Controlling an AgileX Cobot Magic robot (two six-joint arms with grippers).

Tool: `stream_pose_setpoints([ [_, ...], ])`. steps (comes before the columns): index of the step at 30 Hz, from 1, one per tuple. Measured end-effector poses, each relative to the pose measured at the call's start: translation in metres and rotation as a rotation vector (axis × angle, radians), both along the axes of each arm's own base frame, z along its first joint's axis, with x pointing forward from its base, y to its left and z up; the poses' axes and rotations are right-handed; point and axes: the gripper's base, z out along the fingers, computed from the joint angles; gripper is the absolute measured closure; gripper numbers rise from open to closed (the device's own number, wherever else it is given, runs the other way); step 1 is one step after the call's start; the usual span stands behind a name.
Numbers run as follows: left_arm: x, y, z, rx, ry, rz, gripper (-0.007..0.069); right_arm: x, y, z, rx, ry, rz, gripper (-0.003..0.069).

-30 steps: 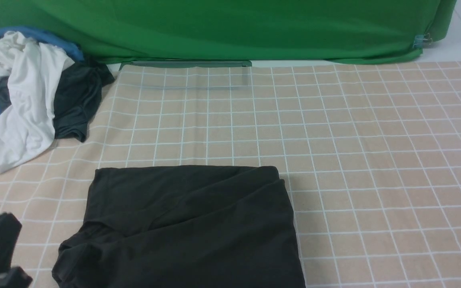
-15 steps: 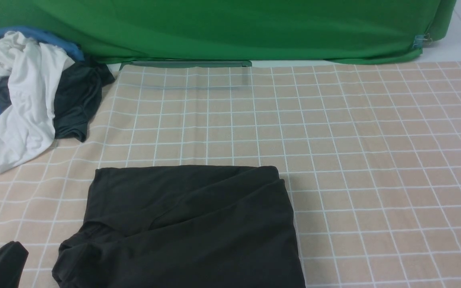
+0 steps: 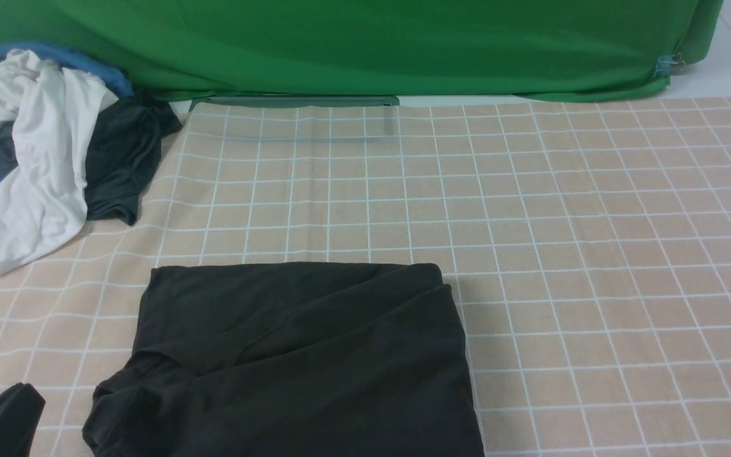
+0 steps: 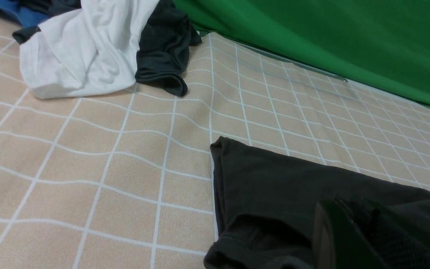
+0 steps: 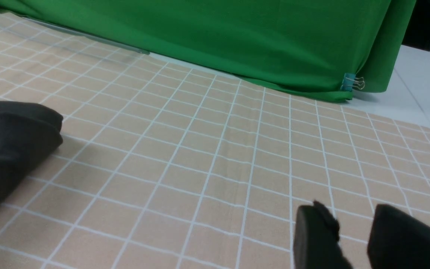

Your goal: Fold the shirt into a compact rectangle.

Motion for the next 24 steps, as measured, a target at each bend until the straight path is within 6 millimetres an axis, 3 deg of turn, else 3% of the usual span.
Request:
stream_pose_setpoints([
  [24,0.0000,0.0001,0.0000,0.018,-0.002,-0.002,0.0607,0.0000,0.0000,0.0001,-0.001,-0.001,0.000,0.0419],
])
